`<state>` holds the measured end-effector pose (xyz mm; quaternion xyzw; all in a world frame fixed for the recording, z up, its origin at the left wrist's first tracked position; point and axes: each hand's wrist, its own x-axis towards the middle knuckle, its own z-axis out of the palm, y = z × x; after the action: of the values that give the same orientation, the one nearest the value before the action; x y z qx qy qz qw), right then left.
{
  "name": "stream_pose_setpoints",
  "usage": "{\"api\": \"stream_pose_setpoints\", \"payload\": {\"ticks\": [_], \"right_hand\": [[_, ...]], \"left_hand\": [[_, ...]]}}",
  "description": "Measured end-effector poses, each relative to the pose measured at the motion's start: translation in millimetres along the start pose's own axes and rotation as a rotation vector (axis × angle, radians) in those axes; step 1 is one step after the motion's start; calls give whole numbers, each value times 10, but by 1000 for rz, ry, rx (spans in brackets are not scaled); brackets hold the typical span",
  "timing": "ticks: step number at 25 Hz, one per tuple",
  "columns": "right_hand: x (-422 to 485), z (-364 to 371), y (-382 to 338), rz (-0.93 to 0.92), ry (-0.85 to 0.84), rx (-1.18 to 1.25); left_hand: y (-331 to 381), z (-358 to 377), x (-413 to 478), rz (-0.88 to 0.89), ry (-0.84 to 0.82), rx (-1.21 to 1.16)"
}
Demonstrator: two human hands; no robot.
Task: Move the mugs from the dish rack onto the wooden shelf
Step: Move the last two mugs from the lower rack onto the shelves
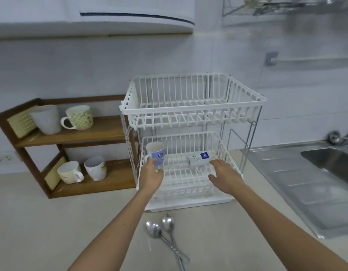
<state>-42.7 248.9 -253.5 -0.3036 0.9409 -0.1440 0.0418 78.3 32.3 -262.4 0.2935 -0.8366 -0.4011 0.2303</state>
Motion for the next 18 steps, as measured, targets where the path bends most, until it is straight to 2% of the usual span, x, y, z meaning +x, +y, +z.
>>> {"api": "stream_pose_setpoints", "payload": {"ticks": [5,12,15,18], "right_hand": [[636,167,-1,64,-66,-37],[1323,506,39,-37,-59,-280],[1516,613,91,-90,-47,-408],[1625,691,135,-72,-41,-408]], "left_hand": [[-144,223,663,-47,46,116],[-419,676,1257,50,94,641],[-515,833,1394,-21,109,707],[-573,925,1514,-32,157,708]]}}
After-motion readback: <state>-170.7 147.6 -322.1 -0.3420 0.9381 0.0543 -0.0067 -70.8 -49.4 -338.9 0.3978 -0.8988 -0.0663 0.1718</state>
